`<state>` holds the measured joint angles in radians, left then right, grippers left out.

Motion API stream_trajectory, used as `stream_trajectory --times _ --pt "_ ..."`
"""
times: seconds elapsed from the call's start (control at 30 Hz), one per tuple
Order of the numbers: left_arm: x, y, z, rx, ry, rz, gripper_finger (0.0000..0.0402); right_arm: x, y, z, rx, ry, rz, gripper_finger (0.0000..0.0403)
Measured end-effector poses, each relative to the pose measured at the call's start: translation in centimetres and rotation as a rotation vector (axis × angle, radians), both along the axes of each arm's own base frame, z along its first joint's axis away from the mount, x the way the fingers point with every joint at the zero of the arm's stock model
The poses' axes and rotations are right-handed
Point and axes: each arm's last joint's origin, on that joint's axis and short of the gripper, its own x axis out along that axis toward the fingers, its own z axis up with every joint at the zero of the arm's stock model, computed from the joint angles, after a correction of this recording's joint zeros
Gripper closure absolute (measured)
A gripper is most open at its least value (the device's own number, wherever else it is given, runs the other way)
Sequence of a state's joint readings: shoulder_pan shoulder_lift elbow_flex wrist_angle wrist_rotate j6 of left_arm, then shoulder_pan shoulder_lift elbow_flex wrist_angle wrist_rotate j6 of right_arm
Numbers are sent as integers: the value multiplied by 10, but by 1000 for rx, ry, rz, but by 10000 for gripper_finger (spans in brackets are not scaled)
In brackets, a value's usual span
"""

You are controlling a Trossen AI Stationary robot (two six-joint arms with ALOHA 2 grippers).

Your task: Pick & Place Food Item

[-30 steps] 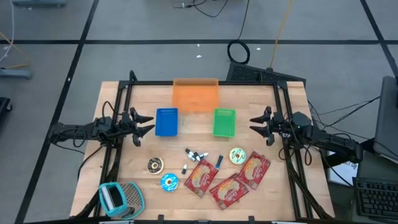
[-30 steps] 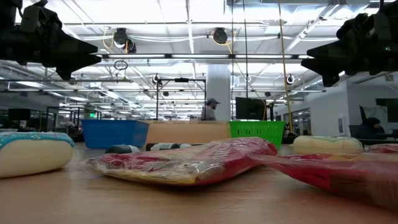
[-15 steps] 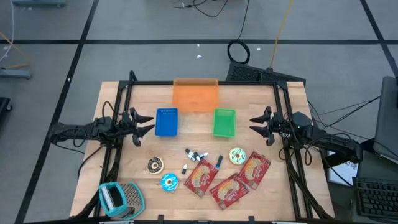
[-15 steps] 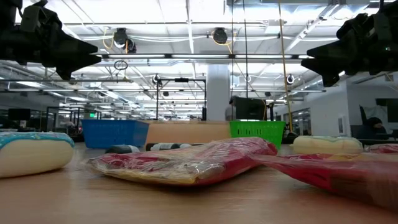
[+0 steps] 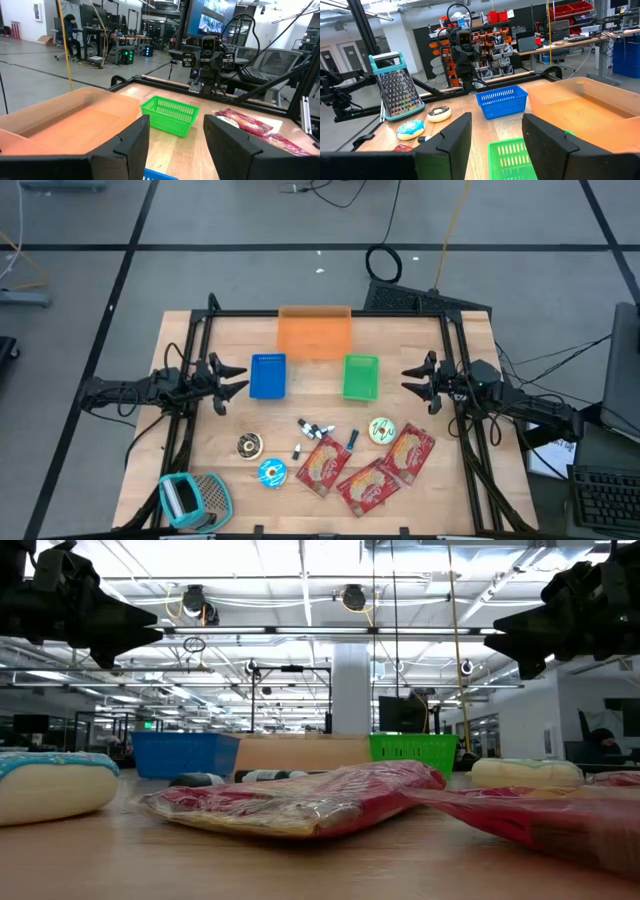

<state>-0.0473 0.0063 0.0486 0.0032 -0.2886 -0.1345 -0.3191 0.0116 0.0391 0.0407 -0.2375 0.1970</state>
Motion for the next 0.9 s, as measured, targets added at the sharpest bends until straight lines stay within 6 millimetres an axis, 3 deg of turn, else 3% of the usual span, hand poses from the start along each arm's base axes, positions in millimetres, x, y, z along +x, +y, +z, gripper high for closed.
stream_trajectory --times 0.8,0.9 --pt "0 0 0 0 0 0 215 0 0 2 3 -20 1 239" --pt "0 0 0 0 1 0 215 0 0 5 211 -70 23 240"
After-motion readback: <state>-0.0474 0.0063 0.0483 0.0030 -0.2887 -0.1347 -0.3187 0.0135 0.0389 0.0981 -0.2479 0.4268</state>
